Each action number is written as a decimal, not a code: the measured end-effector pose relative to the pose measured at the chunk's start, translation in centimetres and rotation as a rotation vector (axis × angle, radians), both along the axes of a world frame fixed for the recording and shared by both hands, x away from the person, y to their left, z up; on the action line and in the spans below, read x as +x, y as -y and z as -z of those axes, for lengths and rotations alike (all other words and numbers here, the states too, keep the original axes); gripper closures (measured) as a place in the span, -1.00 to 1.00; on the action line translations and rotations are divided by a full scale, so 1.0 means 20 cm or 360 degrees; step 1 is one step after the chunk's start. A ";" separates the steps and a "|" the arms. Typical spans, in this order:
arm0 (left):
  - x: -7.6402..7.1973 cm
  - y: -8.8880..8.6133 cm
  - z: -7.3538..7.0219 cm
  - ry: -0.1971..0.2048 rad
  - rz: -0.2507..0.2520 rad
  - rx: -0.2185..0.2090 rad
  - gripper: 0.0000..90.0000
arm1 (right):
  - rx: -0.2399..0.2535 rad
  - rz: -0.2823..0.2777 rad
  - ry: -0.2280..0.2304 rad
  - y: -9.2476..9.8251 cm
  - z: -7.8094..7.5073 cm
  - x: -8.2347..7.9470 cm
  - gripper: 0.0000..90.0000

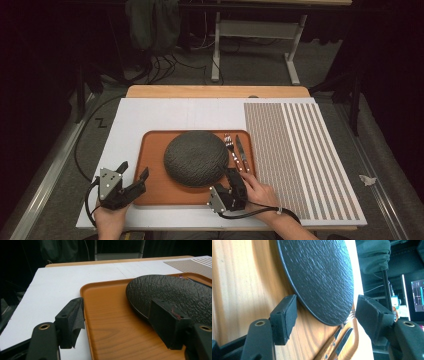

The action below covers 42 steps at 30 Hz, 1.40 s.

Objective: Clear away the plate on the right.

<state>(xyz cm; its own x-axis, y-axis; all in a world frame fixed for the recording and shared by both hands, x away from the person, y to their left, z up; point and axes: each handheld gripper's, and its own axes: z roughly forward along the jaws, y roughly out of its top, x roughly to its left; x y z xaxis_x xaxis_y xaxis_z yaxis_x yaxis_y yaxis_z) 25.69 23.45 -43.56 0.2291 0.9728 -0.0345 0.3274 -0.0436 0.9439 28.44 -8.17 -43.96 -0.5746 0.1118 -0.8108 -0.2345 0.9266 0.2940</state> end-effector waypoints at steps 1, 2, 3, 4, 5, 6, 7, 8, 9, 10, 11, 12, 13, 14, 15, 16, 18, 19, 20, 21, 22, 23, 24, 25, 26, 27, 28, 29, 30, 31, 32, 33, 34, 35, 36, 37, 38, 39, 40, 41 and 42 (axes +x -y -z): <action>0.00 0.00 0.00 0.0000 0.0000 -0.0001 -0.35 | -0.0001 0.0003 0.0004 0.01 0.00 0.00 -0.21; 0.00 0.00 0.00 0.0000 -0.0001 -0.0001 -0.35 | -0.0001 0.0007 0.0003 0.01 0.00 0.00 -0.21; 0.00 0.00 0.00 0.0000 0.0000 0.0000 -0.35 | -0.0006 0.0010 0.0009 0.02 0.00 0.00 -0.21; 0.00 0.00 0.00 0.0000 0.0000 -0.0001 -0.35 | -0.0004 0.0015 0.0010 0.03 0.00 0.00 -0.21; 0.00 0.00 0.00 -0.0001 0.0001 0.0000 -0.35 | 0.0000 0.0020 0.0006 0.03 0.00 0.00 -0.21; 0.00 0.00 0.00 -0.0001 0.0000 -0.0001 -0.35 | 0.0008 0.0020 0.0000 0.04 0.00 0.01 -0.21; 0.00 0.00 0.00 -0.0001 0.0001 -0.0001 -0.35 | 0.0005 0.0029 0.0006 0.05 -0.01 0.01 -0.21; 0.00 0.00 0.00 -0.0001 0.0001 -0.0001 -0.35 | 0.0006 0.0028 0.0009 0.05 -0.01 0.01 -0.22; 0.00 0.00 0.00 -0.0001 0.0000 -0.0001 -0.35 | 0.0011 0.0029 0.0012 0.06 -0.01 0.01 -0.22; 0.00 0.00 0.00 -0.0001 -0.0001 -0.0001 -0.35 | 0.0008 0.0036 0.0013 0.07 -0.01 0.01 -0.23; 0.00 0.00 0.00 -0.0001 0.0000 -0.0001 -0.35 | 0.0013 0.0037 0.0012 0.07 -0.01 0.01 -0.23; 0.00 0.00 0.00 -0.0001 0.0000 -0.0001 -0.35 | 0.0013 0.0044 0.0014 0.08 -0.01 0.01 -0.24; 0.00 0.00 0.00 0.0000 -0.0002 -0.0001 -0.35 | 0.0024 0.0041 0.0010 0.08 -0.01 0.02 -0.24; 0.00 0.00 0.00 -0.0001 -0.0001 -0.0001 -0.35 | 0.0023 0.0051 0.0013 0.09 -0.01 0.02 -0.25; 0.00 0.00 0.00 -0.0001 -0.0001 0.0000 -0.35 | 0.0031 0.0061 0.0011 0.09 -0.01 0.02 -0.26; 0.00 0.00 0.00 0.0000 -0.0001 -0.0001 -0.35 | 0.0026 0.0061 0.0009 0.10 -0.01 0.02 -0.26; 0.00 0.00 0.00 0.0000 -0.0001 0.0000 -0.35 | 0.0032 0.0075 0.0010 0.11 -0.02 0.02 -0.27; 0.00 0.00 0.00 -0.0001 -0.0001 0.0000 -0.35 | 0.0042 0.0084 0.0010 0.12 -0.02 0.03 -0.27; 0.00 0.00 0.00 -0.0001 -0.0001 0.0000 -0.35 | 0.0045 0.0089 0.0005 0.13 -0.02 0.03 -0.27; 0.00 0.00 0.00 -0.0001 -0.0001 0.0000 -0.35 | 0.0046 0.0098 0.0004 0.13 -0.02 0.03 -0.28; 0.00 0.00 0.00 0.0000 -0.0002 -0.0001 -0.35 | 0.0044 0.0100 0.0003 0.14 -0.02 0.03 -0.28; 0.00 0.00 0.00 0.0000 -0.0001 0.0000 -0.35 | 0.0045 0.0110 0.0002 0.15 -0.03 0.03 -0.28; 0.00 0.00 0.00 0.0000 -0.0001 0.0000 -0.35 | 0.0044 0.0118 0.0001 0.15 -0.03 0.03 -0.28; 0.00 0.00 0.00 0.0000 -0.0002 0.0000 -0.35 | 0.0045 0.0124 0.0007 0.16 -0.03 0.04 -0.28; 0.00 0.00 0.00 0.0001 -0.0003 0.0000 -0.35 | 0.0043 0.0133 0.0007 0.16 -0.03 0.04 -0.28; 0.00 0.00 0.00 0.0001 -0.0003 0.0000 -0.35 | 0.0046 0.0136 0.0005 0.17 -0.03 0.04 -0.28; 0.00 0.00 0.00 0.0001 -0.0003 0.0001 -0.35 | 0.0056 0.0137 0.0006 0.18 -0.03 0.04 -0.28; 0.00 0.00 0.00 0.0000 -0.0004 0.0000 -0.35 | 0.0053 0.0145 0.0006 0.19 -0.04 0.04 -0.28; 0.00 0.00 0.00 0.0000 -0.0004 -0.0001 -0.35 | 0.0055 0.0150 0.0005 0.19 -0.04 0.04 -0.28; 0.00 0.00 0.00 0.0000 -0.0004 -0.0001 -0.35 | 0.0053 0.0156 0.0009 0.20 -0.04 0.04 -0.28; 0.00 0.00 0.00 0.0000 -0.0004 0.0000 -0.35 | 0.0059 0.0160 0.0006 0.21 -0.04 0.04 -0.28; 0.00 0.00 0.00 0.0000 -0.0003 0.0001 -0.35 | 0.0057 0.0169 0.0009 0.22 -0.04 0.04 -0.28; 0.00 0.00 0.00 0.0000 -0.0003 0.0000 -0.35 | 0.0055 0.0171 0.0008 0.23 -0.04 0.04 -0.28; 0.00 0.00 0.00 0.0000 -0.0004 -0.0001 -0.35 | 0.0059 0.0180 0.0007 0.24 -0.04 0.04 -0.28; 0.00 0.00 0.00 0.0000 -0.0003 0.0000 -0.35 | 0.0060 0.0189 0.0007 0.24 -0.04 0.05 -0.28; 0.00 0.00 0.00 0.0001 -0.0003 0.0001 -0.35 | 0.0062 0.0196 0.0006 0.25 -0.04 0.05 -0.28; 0.00 0.00 0.00 0.0001 -0.0003 0.0000 -0.35 | 0.0059 0.0197 0.0010 0.26 -0.05 0.05 -0.28; 0.00 0.00 0.00 0.0001 -0.0003 0.0000 -0.35 | 0.0064 0.0203 0.0006 0.27 -0.05 0.05 -0.28; 0.00 0.00 0.00 0.0001 -0.0003 0.0000 -0.35 | 0.0067 0.0214 0.0011 0.28 -0.05 0.05 -0.28; 0.00 0.00 0.00 0.0000 -0.0005 0.0000 -0.35 | 0.0074 0.0219 0.0007 0.29 -0.05 0.05 -0.28; 0.00 0.00 0.00 0.0000 -0.0005 0.0000 -0.35 | 0.0081 0.0234 0.0006 0.31 -0.05 0.05 -0.28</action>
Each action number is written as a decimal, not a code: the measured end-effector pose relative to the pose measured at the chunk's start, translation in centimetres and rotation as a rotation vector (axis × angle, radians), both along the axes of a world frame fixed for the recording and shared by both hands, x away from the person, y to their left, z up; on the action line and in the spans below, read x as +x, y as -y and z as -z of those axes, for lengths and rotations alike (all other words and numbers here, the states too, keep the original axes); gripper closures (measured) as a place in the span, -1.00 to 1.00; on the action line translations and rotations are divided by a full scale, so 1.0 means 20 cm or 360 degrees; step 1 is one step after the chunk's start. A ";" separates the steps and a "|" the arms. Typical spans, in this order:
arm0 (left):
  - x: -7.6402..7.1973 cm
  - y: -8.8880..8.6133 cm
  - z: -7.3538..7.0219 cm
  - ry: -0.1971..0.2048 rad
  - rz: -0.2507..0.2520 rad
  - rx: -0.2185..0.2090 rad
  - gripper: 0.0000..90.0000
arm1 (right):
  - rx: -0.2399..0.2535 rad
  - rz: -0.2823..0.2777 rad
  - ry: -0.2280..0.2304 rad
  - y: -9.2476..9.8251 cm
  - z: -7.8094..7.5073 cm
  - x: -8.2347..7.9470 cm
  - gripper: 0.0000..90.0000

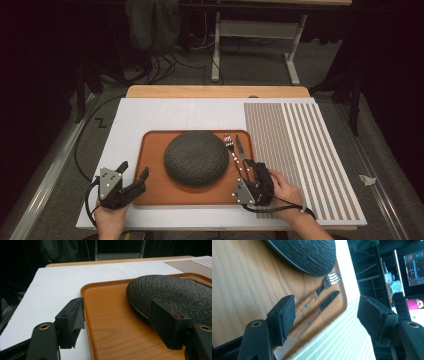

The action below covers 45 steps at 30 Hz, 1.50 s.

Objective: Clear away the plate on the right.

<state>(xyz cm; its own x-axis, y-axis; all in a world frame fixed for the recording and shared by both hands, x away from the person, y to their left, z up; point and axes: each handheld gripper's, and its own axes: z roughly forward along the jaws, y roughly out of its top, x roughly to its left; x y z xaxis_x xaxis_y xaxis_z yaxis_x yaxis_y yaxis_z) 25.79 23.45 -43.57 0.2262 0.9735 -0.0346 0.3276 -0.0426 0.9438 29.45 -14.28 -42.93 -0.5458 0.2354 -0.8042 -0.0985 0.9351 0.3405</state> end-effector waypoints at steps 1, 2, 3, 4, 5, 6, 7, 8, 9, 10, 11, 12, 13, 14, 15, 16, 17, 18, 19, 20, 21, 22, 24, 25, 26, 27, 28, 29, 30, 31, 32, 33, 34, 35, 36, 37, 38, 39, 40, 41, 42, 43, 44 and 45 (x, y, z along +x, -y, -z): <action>0.00 0.00 0.00 0.0000 0.0000 0.0000 -0.35 | 0.0007 0.0006 -0.0003 0.01 0.00 0.00 -0.28; 0.00 0.00 0.00 -0.0001 0.0001 0.0001 -0.35 | 0.0013 0.0014 -0.0001 0.03 0.00 0.00 -0.28; 0.00 0.00 0.00 -0.0002 0.0001 0.0001 -0.35 | 0.0016 0.0023 0.0001 0.04 -0.01 0.01 -0.28; 0.00 0.00 0.00 -0.0001 0.0001 0.0000 -0.35 | 0.0024 0.0035 -0.0001 0.05 -0.01 0.01 -0.28; 0.00 0.00 0.00 0.0000 0.0000 0.0000 -0.35 | 0.0028 0.0038 -0.0002 0.06 -0.01 0.01 -0.27; 0.00 0.00 0.00 -0.0002 0.0000 0.0001 -0.35 | 0.0030 0.0048 -0.0004 0.08 -0.01 0.01 -0.27; 0.00 0.00 0.00 -0.0002 0.0000 0.0001 -0.35 | 0.0030 0.0056 -0.0003 0.09 -0.01 0.01 -0.27; 0.00 0.00 0.00 -0.0001 0.0000 0.0001 -0.35 | 0.0028 0.0069 0.0002 0.10 -0.01 0.01 -0.27; 0.00 0.00 0.00 -0.0002 0.0000 0.0001 -0.35 | 0.0027 0.0074 0.0000 0.11 -0.01 0.02 -0.27; 0.00 0.00 0.00 -0.0001 0.0000 0.0001 -0.35 | 0.0032 0.0082 0.0004 0.12 -0.01 0.02 -0.27; 0.00 0.00 0.00 -0.0001 0.0001 0.0002 -0.35 | 0.0031 0.0091 0.0010 0.13 -0.01 0.02 -0.27; 0.00 0.00 0.00 -0.0002 0.0000 0.0001 -0.35 | 0.0035 0.0095 0.0008 0.14 -0.01 0.02 -0.27; 0.00 0.00 0.00 -0.0001 0.0000 0.0001 -0.35 | 0.0038 0.0102 0.0010 0.15 -0.01 0.02 -0.26; 0.00 0.00 0.00 0.0000 0.0000 0.0001 -0.35 | 0.0039 0.0111 0.0012 0.17 -0.01 0.02 -0.26; 0.00 0.00 0.00 0.0000 0.0000 0.0001 -0.35 | 0.0043 0.0118 0.0009 0.18 -0.01 0.02 -0.26; 0.00 0.00 0.00 0.0000 0.0000 0.0001 -0.35 | 0.0041 0.0123 0.0014 0.19 -0.01 0.03 -0.26; 0.00 0.00 0.00 0.0001 -0.0001 0.0000 -0.35 | 0.0049 0.0138 0.0013 0.20 -0.01 0.03 -0.26; 0.01 0.00 0.00 0.0001 -0.0001 0.0000 -0.35 | 0.0055 0.0146 0.0011 0.22 -0.01 0.03 -0.26; 0.01 0.00 0.00 0.0001 0.0000 0.0001 -0.35 | 0.0061 0.0156 0.0017 0.23 -0.01 0.03 -0.26; 0.01 0.00 0.00 0.0001 0.0000 0.0002 -0.35 | 0.0068 0.0167 0.0015 0.24 -0.01 0.03 -0.25; 0.01 0.00 0.00 0.0001 0.0000 0.0001 -0.35 | 0.0073 0.0171 0.0015 0.26 -0.01 0.03 -0.25; 0.01 0.00 0.00 0.0001 0.0000 0.0001 -0.35 | 0.0075 0.0179 0.0016 0.27 -0.01 0.03 -0.25; 0.01 0.00 0.00 0.0001 0.0000 0.0001 -0.35 | 0.0088 0.0194 0.0009 0.30 -0.01 0.03 -0.25; 0.01 0.00 0.00 0.0001 0.0000 0.0002 -0.35 | 0.0104 0.0204 0.0009 0.32 -0.01 0.03 -0.25; 0.01 0.00 0.00 0.0000 -0.0001 0.0002 -0.35 | 0.0116 0.0209 0.0004 0.33 -0.01 0.03 -0.25; 0.01 0.00 0.00 0.0000 -0.0001 0.0002 -0.35 | 0.0137 0.0213 0.0004 0.35 -0.01 0.03 -0.24; 0.01 0.00 0.00 0.0001 -0.0002 0.0002 -0.35 | 0.0163 0.0223 -0.0004 0.36 -0.01 0.03 -0.24; 0.01 0.00 0.00 0.0000 -0.0002 0.0001 -0.35 | 0.0177 0.0229 -0.0014 0.37 -0.01 0.04 -0.24; 0.01 0.00 0.00 0.0001 -0.0002 0.0001 -0.35 | 0.0200 0.0240 -0.0030 0.39 -0.01 0.04 -0.24; 0.01 0.00 0.00 0.0001 -0.0002 0.0001 -0.35 | 0.0228 0.0246 -0.0042 0.41 -0.01 0.04 -0.24; 0.01 0.00 0.00 0.0001 -0.0002 0.0002 -0.35 | 0.0256 0.0253 -0.0060 0.42 -0.02 0.05 -0.24; 0.01 0.00 0.00 0.0002 -0.0002 0.0002 -0.35 | 0.0298 0.0260 -0.0073 0.44 -0.02 0.05 -0.24; 0.01 0.00 0.00 0.0002 -0.0003 0.0002 -0.35 | 0.0331 0.0272 -0.0087 0.46 -0.02 0.05 -0.24; 0.01 0.00 0.00 0.0002 -0.0003 0.0001 -0.35 | 0.0367 0.0276 -0.0102 0.48 -0.02 0.06 -0.24; 0.01 0.00 0.00 0.0001 -0.0004 0.0001 -0.35 | 0.0405 0.0286 -0.0116 0.49 -0.03 0.06 -0.24; 0.01 0.00 0.00 0.0002 -0.0004 0.0001 -0.35 | 0.0449 0.0297 -0.0135 0.51 -0.03 0.07 -0.24; 0.01 0.00 0.00 0.0002 -0.0005 0.0001 -0.35 | 0.0490 0.0306 -0.0153 0.53 -0.03 0.07 -0.23; 0.01 0.00 0.00 0.0003 -0.0005 0.0001 -0.35 | 0.0535 0.0319 -0.0173 0.55 -0.03 0.08 -0.23; 0.01 0.00 0.00 0.0003 -0.0006 0.0002 -0.35 | 0.0580 0.0334 -0.0191 0.57 -0.04 0.08 -0.23; 0.01 0.00 0.00 0.0003 -0.0006 0.0003 -0.35 | 0.0621 0.0345 -0.0209 0.59 -0.04 0.09 -0.23; 0.01 0.00 0.00 0.0002 -0.0007 0.0003 -0.35 | 0.0664 0.0353 -0.0225 0.61 -0.04 0.10 -0.23; 0.01 0.00 0.00 0.0003 -0.0007 0.0002 -0.35 | 0.0709 0.0366 -0.0243 0.62 -0.04 0.10 -0.23; 0.01 0.00 0.00 0.0003 -0.0007 0.0003 -0.35 | 0.0750 0.0372 -0.0256 0.64 -0.04 0.10 -0.23; 0.01 0.00 0.00 0.0003 -0.0008 0.0002 -0.35 | 0.0794 0.0379 -0.0271 0.67 -0.05 0.11 -0.23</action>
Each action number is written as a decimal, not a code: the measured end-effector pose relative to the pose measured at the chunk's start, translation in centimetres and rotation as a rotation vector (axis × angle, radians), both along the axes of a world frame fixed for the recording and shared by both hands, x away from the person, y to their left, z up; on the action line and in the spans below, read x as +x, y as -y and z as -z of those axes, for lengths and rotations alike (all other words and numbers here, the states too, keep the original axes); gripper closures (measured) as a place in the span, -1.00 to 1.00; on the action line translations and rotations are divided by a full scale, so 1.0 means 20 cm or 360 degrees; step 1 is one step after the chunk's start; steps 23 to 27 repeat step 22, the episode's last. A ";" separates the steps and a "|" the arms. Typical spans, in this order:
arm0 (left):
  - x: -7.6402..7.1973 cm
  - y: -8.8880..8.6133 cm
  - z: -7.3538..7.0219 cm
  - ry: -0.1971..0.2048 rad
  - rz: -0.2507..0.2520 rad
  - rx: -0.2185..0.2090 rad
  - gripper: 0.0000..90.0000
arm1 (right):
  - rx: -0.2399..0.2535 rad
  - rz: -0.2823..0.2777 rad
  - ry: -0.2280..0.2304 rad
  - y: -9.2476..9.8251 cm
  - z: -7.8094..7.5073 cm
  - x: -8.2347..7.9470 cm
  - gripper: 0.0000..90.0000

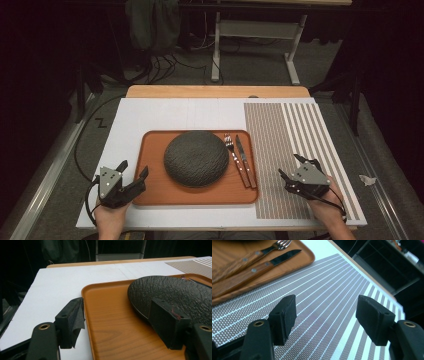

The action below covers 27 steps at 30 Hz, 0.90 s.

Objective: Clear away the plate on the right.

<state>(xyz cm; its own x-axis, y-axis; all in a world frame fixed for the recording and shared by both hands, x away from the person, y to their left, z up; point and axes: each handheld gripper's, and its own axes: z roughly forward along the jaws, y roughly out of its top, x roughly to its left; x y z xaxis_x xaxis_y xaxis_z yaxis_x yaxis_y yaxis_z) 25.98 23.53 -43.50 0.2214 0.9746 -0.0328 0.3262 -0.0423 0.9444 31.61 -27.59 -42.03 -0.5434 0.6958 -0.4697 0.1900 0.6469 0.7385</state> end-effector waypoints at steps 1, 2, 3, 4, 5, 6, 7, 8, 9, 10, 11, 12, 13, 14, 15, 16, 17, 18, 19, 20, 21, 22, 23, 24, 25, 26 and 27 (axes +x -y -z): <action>0.00 0.00 0.00 0.0000 0.0000 0.0001 -0.35 | 0.0052 0.0012 -0.0018 0.02 0.00 0.00 -0.23; 0.00 0.00 0.00 0.0001 -0.0001 0.0001 -0.35 | 0.0099 0.0022 -0.0031 0.04 0.00 0.01 -0.23; 0.00 0.00 0.00 0.0001 -0.0001 0.0001 -0.35 | 0.0142 0.0031 -0.0040 0.06 0.00 0.01 -0.23; 0.00 0.00 0.00 0.0001 -0.0002 0.0002 -0.35 | 0.0188 0.0037 -0.0054 0.09 0.00 0.02 -0.24; 0.00 0.00 0.00 0.0002 -0.0003 0.0002 -0.35 | 0.0239 0.0046 -0.0071 0.11 0.00 0.02 -0.24; 0.00 0.00 0.00 0.0003 -0.0004 0.0001 -0.35 | 0.0291 0.0060 -0.0085 0.13 0.00 0.02 -0.24; 0.00 0.00 0.00 0.0004 -0.0005 0.0001 -0.35 | 0.0342 0.0070 -0.0097 0.15 0.01 0.03 -0.25; 0.00 -0.01 0.00 0.0004 -0.0007 0.0001 -0.35 | 0.0395 0.0079 -0.0108 0.18 0.01 0.03 -0.25; 0.00 -0.01 0.00 0.0004 -0.0008 0.0001 -0.35 | 0.0453 0.0093 -0.0122 0.20 0.01 0.03 -0.25; 0.00 -0.01 0.00 0.0004 -0.0009 0.0002 -0.35 | 0.0513 0.0104 -0.0136 0.23 0.02 0.03 -0.25; 0.00 -0.01 0.00 0.0004 -0.0011 0.0002 -0.35 | 0.0577 0.0119 -0.0146 0.26 0.03 0.03 -0.26; 0.00 -0.02 0.00 0.0005 -0.0015 0.0002 -0.35 | 0.0636 0.0128 -0.0154 0.29 0.03 0.03 -0.27; 0.00 -0.02 0.00 0.0005 -0.0017 0.0003 -0.35 | 0.0686 0.0140 -0.0165 0.31 0.04 0.02 -0.28; 0.00 -0.02 0.00 0.0008 -0.0019 0.0001 -0.35 | 0.0732 0.0155 -0.0171 0.33 0.05 0.02 -0.28; 0.00 -0.02 0.00 0.0007 -0.0024 -0.0002 -0.35 | 0.0772 0.0168 -0.0179 0.35 0.06 0.02 -0.28; 0.00 -0.03 0.00 0.0007 -0.0026 -0.0002 -0.35 | 0.0802 0.0178 -0.0190 0.37 0.07 0.01 -0.29; 0.00 -0.03 0.00 0.0007 -0.0026 -0.0002 -0.35 | 0.0815 0.0180 -0.0191 0.38 0.07 0.01 -0.29; 0.00 -0.02 0.00 0.0006 -0.0024 -0.0001 -0.35 | 0.0830 0.0185 -0.0192 0.39 0.08 0.01 -0.29; 0.00 -0.02 0.00 0.0008 -0.0022 0.0000 -0.35 | 0.0844 0.0184 -0.0192 0.39 0.08 0.01 -0.29; 0.00 -0.02 0.00 0.0008 -0.0021 0.0001 -0.35 | 0.0853 0.0183 -0.0196 0.40 0.08 0.01 -0.29; 0.00 -0.02 0.00 0.0008 -0.0021 0.0001 -0.35 | 0.0852 0.0183 -0.0202 0.40 0.08 0.01 -0.29; 0.00 -0.02 0.00 0.0009 -0.0023 0.0001 -0.35 | 0.0850 0.0181 -0.0200 0.40 0.09 0.01 -0.30; 0.00 -0.02 0.00 0.0009 -0.0023 0.0001 -0.35 | 0.0850 0.0181 -0.0200 0.40 0.09 0.01 -0.30; 0.00 -0.02 0.00 0.0009 -0.0023 0.0001 -0.35 | 0.0850 0.0181 -0.0200 0.40 0.09 0.01 -0.30; 0.00 -0.02 0.00 0.0009 -0.0023 0.0001 -0.35 | 0.0850 0.0181 -0.0200 0.40 0.09 0.01 -0.30; 0.00 -0.02 0.00 0.0009 -0.0023 0.0001 -0.35 | 0.0850 0.0181 -0.0200 0.40 0.09 0.01 -0.30; 0.00 -0.02 0.00 0.0009 -0.0023 0.0001 -0.35 | 0.0850 0.0181 -0.0200 0.40 0.09 0.01 -0.30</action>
